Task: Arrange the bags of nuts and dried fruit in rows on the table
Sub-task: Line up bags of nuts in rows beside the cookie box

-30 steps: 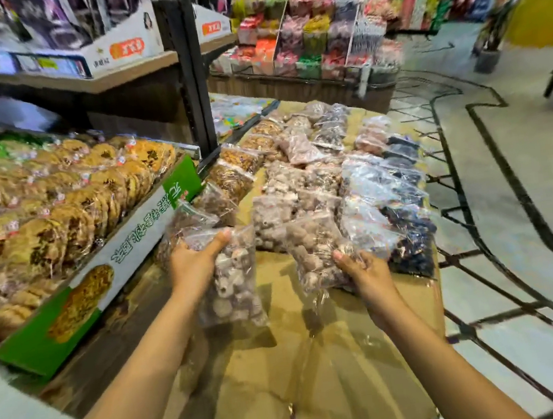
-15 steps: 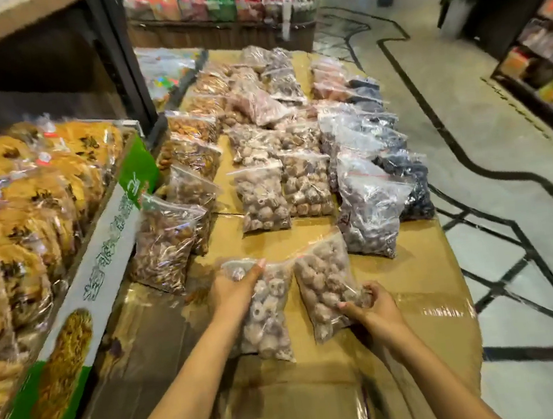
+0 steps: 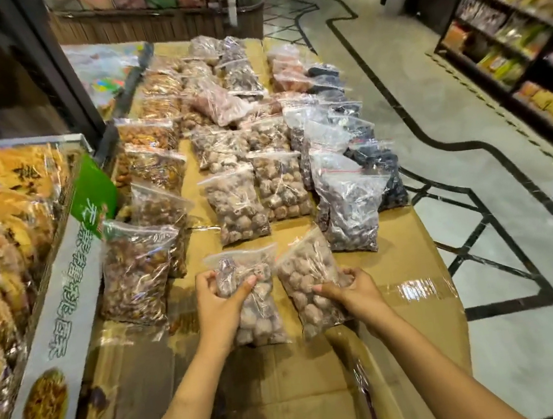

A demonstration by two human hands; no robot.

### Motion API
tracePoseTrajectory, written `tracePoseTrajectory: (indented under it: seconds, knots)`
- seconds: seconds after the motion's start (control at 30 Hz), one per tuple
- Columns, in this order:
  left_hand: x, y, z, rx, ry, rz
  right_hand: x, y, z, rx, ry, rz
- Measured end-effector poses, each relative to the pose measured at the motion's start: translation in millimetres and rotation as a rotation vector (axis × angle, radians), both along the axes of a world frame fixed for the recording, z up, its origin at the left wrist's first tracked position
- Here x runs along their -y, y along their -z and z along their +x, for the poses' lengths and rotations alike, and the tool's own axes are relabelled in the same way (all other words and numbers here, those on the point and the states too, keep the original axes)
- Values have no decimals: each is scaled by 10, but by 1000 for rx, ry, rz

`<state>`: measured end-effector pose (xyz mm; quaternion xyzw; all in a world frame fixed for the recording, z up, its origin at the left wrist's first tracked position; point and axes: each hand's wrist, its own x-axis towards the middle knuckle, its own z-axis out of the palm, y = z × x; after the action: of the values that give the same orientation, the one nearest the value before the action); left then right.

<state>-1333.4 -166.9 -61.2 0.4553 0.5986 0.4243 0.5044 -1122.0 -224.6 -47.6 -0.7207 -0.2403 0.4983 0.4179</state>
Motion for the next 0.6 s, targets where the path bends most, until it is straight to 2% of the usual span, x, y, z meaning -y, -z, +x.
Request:
tracePoseTrajectory:
  seconds: [0.17, 0.3, 0.43, 0.5, 0.6]
  knots:
    - [-593, -191, 0, -13, -63, 46, -399, -115, 20, -1, 27, 191]
    - [-1074, -233, 75, -40, -18, 57, -880, -153, 34, 134, -3, 243]
    - [-1189, -126, 178, -63, 30, 15, -1275, 77, 32, 269, -141, 132]
    - [-1109, -37, 218, -111, 97, -2, -1331, 214, 11, 460, -251, -5]
    - [-1010, 82, 249, -94, 120, -84, -1280, 312, -59, 561, -247, -16]
